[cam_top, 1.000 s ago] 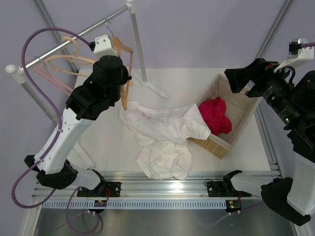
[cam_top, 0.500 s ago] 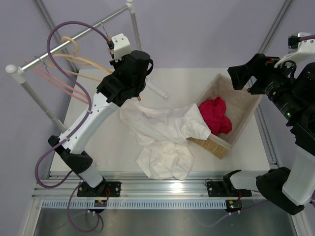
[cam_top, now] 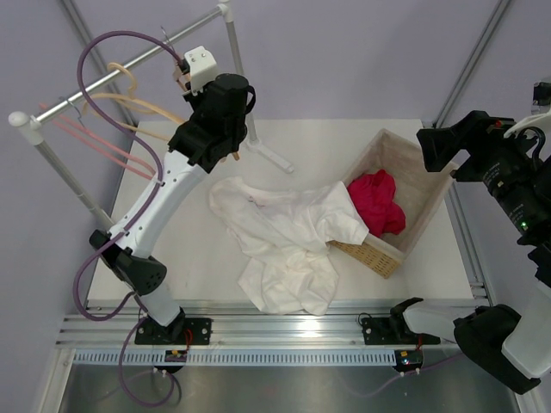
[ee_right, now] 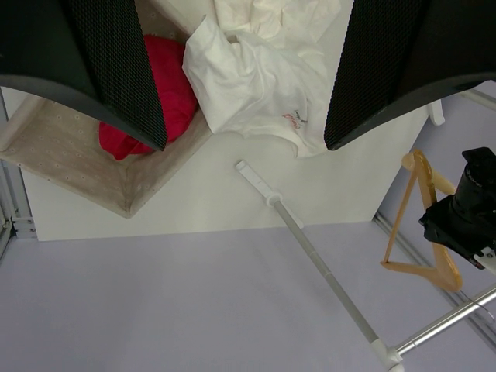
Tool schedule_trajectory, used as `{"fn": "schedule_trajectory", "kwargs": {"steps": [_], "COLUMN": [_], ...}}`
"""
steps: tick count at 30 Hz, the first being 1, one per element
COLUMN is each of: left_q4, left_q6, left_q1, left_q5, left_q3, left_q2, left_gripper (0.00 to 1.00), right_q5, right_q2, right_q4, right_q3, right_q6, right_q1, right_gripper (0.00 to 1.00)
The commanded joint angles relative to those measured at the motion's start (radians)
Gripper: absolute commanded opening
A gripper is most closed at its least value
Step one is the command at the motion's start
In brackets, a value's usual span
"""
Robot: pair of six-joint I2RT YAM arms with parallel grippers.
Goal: Remove the t-shirt from the hanger
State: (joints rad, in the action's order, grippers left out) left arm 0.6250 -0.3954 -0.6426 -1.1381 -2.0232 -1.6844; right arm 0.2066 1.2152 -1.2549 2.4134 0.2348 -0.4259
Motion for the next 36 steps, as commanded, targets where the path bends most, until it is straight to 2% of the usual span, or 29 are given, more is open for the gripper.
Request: {"fn": "schedule_trajectory", "kwargs": {"steps": [1,6,7,8,10,11,12,13,15,18,19,23,28,31,32,36], "left_q4": [-0.091,-0.097,-0.097,-0.1,-0.111,-0.123,-0.125,-0.13,-0.131,-0.114,-0.091,-0.033,-0.018,-0.015,-0.016,-0.016], "left_q6": [-0.014,-0.026,-0.02,-0.02,-0.02,-0.017,-0.013,0.003,0.007,0.009,0.0,-0.01,0.012,-0.022,-0.039,-0.08], "left_q1": [0.06,0.095,0.095,0.095,0.093,0.093,0.093,0.093,0.093,0.092,0.087,0.087,0.087,0.087,0.087,0.086], "left_q5": [0.027,0.107,0.132,0.153,0.191,0.202,0.218,0.244,0.271,0.427,0.517,0.705,0.957,1.031,1.047,1.168], "left_q3": [-0.037,-0.011,-0.005,0.01,0.038,0.059,0.067,0.07,0.077,0.081,0.081,0.089,0.118,0.124,0.123,0.121], "left_q2": [-0.02,-0.034,-0.031,-0.018,0.002,0.011,0.031,0.041,0.077,0.117,0.149,0.251,0.38,0.486,0.508,0.606], "left_gripper": [0.0,0.0,0.05,0.35,0.66,0.77,0.96,0.99,0.99,0.99,0.99,0.99,0.99,0.99,0.99,0.99], "right_q5": [0.036,0.039,0.046,0.051,0.056,0.054,0.051,0.041,0.027,-0.042,-0.097,-0.202,-0.282,-0.292,-0.285,-0.141], "right_q2": [-0.002,-0.039,-0.042,-0.052,-0.059,-0.062,-0.06,-0.062,-0.065,-0.069,-0.059,-0.02,-0.022,0.044,0.064,0.185], "right_q4": [0.0,0.018,0.025,0.032,0.041,0.043,0.045,0.046,0.058,0.071,0.051,-0.004,0.104,0.111,0.117,0.127], "right_q3": [-0.014,-0.074,-0.082,-0.1,-0.12,-0.128,-0.143,-0.151,-0.189,-0.266,-0.281,-0.406,-0.554,-0.586,-0.589,-0.56], "right_q6": [0.008,0.021,0.021,0.021,0.021,0.024,0.032,0.035,0.041,0.043,0.043,0.066,0.08,0.063,0.052,-0.002], "right_q1": [-0.005,-0.007,-0.005,-0.007,-0.007,-0.007,-0.005,-0.007,-0.007,-0.007,-0.007,-0.005,-0.007,-0.014,-0.026,-0.244], "right_gripper": [0.9,0.91,0.91,0.91,0.91,0.91,0.91,0.91,0.91,0.91,0.91,0.91,0.91,0.91,0.91,0.94]}}
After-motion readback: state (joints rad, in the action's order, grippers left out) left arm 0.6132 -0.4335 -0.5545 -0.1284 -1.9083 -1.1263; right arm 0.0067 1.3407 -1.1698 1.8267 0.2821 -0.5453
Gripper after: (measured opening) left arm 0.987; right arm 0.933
